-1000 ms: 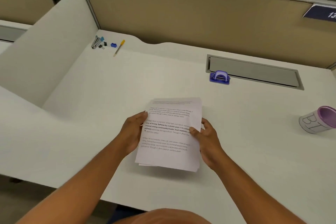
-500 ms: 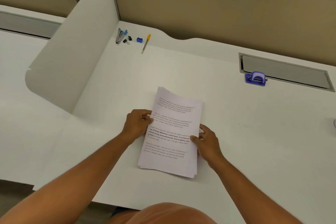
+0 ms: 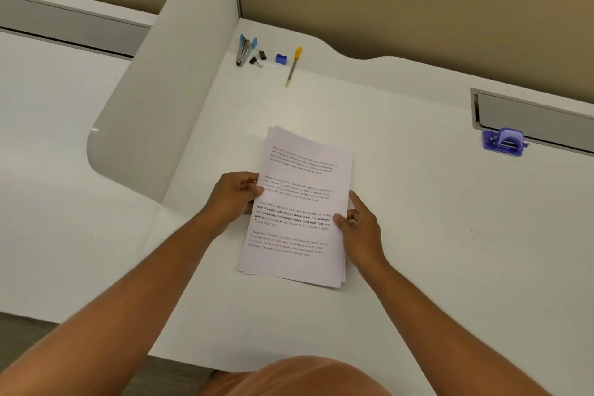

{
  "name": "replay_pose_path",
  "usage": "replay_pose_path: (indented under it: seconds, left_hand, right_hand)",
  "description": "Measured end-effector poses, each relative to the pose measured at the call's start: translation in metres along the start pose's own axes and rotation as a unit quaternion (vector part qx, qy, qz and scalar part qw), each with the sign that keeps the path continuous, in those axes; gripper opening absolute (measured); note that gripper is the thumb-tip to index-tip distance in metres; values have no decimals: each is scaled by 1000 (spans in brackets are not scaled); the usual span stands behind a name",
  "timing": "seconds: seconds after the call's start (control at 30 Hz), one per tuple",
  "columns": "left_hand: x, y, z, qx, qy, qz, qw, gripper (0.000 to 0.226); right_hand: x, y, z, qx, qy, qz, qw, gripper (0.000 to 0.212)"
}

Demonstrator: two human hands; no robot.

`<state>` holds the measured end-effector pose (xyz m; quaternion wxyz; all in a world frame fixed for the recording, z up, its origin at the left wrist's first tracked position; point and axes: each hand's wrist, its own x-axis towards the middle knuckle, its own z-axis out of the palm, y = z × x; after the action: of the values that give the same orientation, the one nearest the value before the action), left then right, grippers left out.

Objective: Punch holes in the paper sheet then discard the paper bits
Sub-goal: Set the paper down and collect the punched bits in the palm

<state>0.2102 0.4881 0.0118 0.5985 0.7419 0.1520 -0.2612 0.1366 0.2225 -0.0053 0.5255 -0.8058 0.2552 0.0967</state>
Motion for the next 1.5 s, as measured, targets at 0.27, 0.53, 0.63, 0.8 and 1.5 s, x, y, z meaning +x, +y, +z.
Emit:
replay_pose_path:
  seconds: [0.27,0.53,0.63,0.8,1.5]
  left_hand:
    - [18,8,-16,41,-58,-8,997,35]
    - [9,-6,-1,24,151,4,988,44]
    - [3,-12,-2,24,166,-2,986,39]
    - [-1,-18,-4,-3,150,-11,989,34]
    - [-52,-56,5,-163,157,-83,970,22]
  right_hand:
    - [12,-12,7,-69,2,-25,997,40]
    - [10,-14,6,-40,24,1,999,62]
    - [6,-9,4,-27,26,12,999,63]
    - [-1,-7,5,-21,33,3,999,38]
    - [-53,12,14,195,40,114,973,41]
